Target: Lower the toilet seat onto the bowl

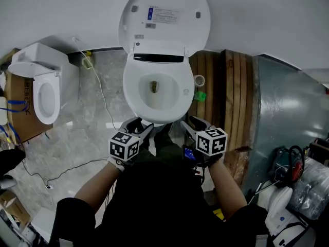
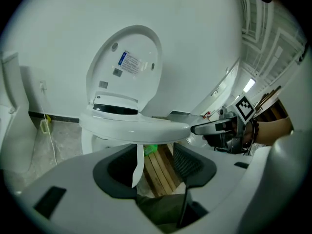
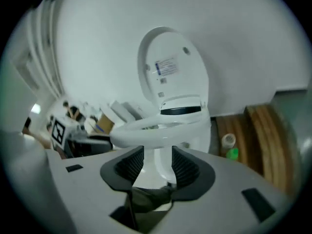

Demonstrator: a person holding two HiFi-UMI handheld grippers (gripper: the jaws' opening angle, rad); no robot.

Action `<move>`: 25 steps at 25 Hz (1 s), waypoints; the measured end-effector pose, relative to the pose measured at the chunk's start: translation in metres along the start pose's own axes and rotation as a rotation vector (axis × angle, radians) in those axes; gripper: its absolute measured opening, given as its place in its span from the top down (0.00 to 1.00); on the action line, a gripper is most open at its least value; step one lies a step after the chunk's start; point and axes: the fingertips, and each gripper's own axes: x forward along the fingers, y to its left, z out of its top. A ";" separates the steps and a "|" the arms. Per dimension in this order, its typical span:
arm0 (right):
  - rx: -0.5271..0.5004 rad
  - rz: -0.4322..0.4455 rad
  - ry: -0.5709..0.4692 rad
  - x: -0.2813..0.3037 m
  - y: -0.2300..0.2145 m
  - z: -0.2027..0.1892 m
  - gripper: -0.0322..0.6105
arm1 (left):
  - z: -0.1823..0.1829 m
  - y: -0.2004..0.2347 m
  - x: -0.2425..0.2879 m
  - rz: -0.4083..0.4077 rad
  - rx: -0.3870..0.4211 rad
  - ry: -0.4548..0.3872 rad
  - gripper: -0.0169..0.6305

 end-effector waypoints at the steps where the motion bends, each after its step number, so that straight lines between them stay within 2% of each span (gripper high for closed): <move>1: 0.132 0.070 -0.019 0.000 0.002 -0.001 0.64 | -0.001 0.000 0.000 -0.010 -0.016 -0.003 0.61; 3: 0.334 0.183 -0.044 0.002 0.007 -0.003 0.64 | -0.003 0.000 -0.002 -0.031 -0.059 -0.013 0.61; 5: 0.486 0.247 -0.063 0.005 0.010 -0.003 0.64 | -0.005 0.002 -0.005 -0.055 -0.124 -0.033 0.61; 7: 0.600 0.274 -0.074 0.009 0.008 -0.004 0.64 | -0.007 0.004 -0.008 -0.081 -0.218 -0.059 0.61; 9: 0.673 0.272 -0.077 0.015 0.003 -0.006 0.62 | -0.011 0.009 -0.010 -0.104 -0.335 -0.085 0.61; 12: 0.724 0.260 -0.063 0.025 -0.004 -0.009 0.59 | -0.014 0.022 -0.012 -0.124 -0.543 -0.131 0.61; 15: 0.739 0.247 -0.027 0.035 -0.010 -0.013 0.59 | -0.017 0.039 -0.014 -0.106 -0.671 -0.171 0.61; 20: 0.765 0.227 -0.013 0.047 -0.014 -0.020 0.59 | -0.021 0.055 -0.016 -0.104 -0.761 -0.208 0.61; 25: 0.795 0.225 0.001 0.053 -0.018 -0.029 0.60 | -0.017 0.064 -0.010 -0.111 -0.774 -0.211 0.61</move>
